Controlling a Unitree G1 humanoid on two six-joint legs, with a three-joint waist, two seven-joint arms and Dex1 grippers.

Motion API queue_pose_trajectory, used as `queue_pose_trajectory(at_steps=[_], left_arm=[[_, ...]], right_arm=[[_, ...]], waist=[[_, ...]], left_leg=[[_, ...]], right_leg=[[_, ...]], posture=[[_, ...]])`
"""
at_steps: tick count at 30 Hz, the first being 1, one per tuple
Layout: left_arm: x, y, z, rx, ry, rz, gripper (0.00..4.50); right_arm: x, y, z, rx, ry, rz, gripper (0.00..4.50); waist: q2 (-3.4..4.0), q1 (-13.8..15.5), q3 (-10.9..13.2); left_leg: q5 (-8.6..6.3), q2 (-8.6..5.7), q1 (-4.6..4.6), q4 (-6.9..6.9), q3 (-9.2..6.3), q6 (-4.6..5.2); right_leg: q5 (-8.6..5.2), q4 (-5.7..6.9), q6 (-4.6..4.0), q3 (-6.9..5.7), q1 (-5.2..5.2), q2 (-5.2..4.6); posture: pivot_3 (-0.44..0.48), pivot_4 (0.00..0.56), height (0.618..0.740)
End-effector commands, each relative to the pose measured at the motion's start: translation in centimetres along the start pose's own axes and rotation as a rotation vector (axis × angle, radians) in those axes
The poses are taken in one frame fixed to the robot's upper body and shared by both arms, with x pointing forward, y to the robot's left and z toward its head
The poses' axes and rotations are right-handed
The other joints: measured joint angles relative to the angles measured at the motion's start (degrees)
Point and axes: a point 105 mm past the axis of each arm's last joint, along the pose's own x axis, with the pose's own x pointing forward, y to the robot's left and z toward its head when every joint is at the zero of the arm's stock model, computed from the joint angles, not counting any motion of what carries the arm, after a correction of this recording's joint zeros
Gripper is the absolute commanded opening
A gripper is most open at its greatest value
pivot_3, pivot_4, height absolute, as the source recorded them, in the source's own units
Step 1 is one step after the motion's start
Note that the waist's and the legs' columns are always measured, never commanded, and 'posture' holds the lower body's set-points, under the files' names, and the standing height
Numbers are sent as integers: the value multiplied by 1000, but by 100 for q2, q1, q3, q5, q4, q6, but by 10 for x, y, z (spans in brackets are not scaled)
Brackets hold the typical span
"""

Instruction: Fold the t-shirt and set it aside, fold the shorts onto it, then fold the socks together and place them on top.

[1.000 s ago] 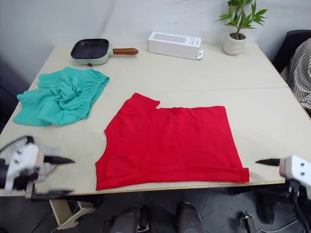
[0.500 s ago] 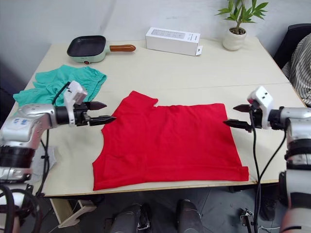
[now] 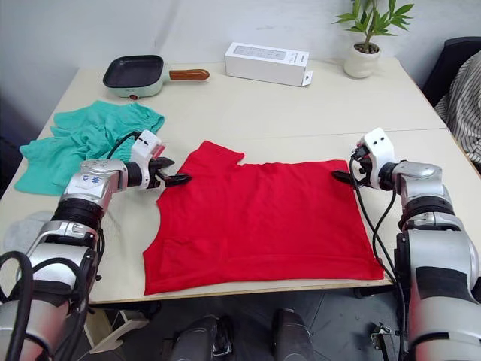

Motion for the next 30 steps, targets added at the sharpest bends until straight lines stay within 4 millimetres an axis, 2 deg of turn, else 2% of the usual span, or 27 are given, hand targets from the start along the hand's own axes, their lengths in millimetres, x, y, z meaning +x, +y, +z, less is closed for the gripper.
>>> queue_pose_trajectory(at_steps=[1, 6, 8, 11, 19, 20, 27, 30], left_arm=[[1, 5, 0, -11, -11, 29, 4500], [7, 3, 1, -44, -28, 26, 4500], [8, 2, -1, -35, -21, 28, 4500], [10, 2, -3, -26, -6, 23, 4500], [16, -3, -3, 5, 24, 18, 4500], [17, -4, -3, 10, 27, 12, 4500], [24, -8, 1, 11, 4, 21, 4500], [26, -9, 5, -14, -25, 29, 3888]], right_arm=[[0, -6, 6, 29, -27, -56, 4490], [8, 3, 4, 95, -64, -29, 4490], [10, 5, 6, 102, -74, -27, 4115], [10, 5, 2, 101, -62, -38, 3165], [7, -1, -4, 63, -19, -73, 195], [6, -1, -5, 54, -14, -73, 36], [4, -1, -6, 22, -32, -59, 36], [4, 1, -7, 18, -49, -43, 0]], waist=[[0, -9, 0], [0, -3, 0], [0, -7, 0], [0, 3, 0], [0, 8, -1], [0, 12, -1], [-1, 31, -1], [-1, 28, -1]], left_leg=[[0, 0, 0, 3, 0, 0], [0, 1, 0, 17, -2, 1], [0, 1, 0, 18, -2, 2], [0, 1, 1, 22, -3, 1], [0, 0, 1, 28, -5, 2], [0, 0, 1, 29, -5, 2], [-1, -2, 1, 31, -8, 3], [-1, -3, 1, 31, -8, 4]], right_leg=[[0, 2, 0, 1, 0, -1], [0, 15, 0, 1, 2, -2], [0, 18, 0, 2, 2, -2], [0, 27, 0, 1, 2, -2], [0, 34, 0, 2, 2, -5], [0, 35, 0, 1, 2, -5], [0, 35, 0, -1, 5, -7], [0, 35, 0, -1, 6, -7]], posture=[[0, 150, 740], [0, 150, 740], [0, 150, 740], [0, 150, 740], [0, 150, 740], [0, 150, 740], [0, 150, 740], [0, 150, 740]])
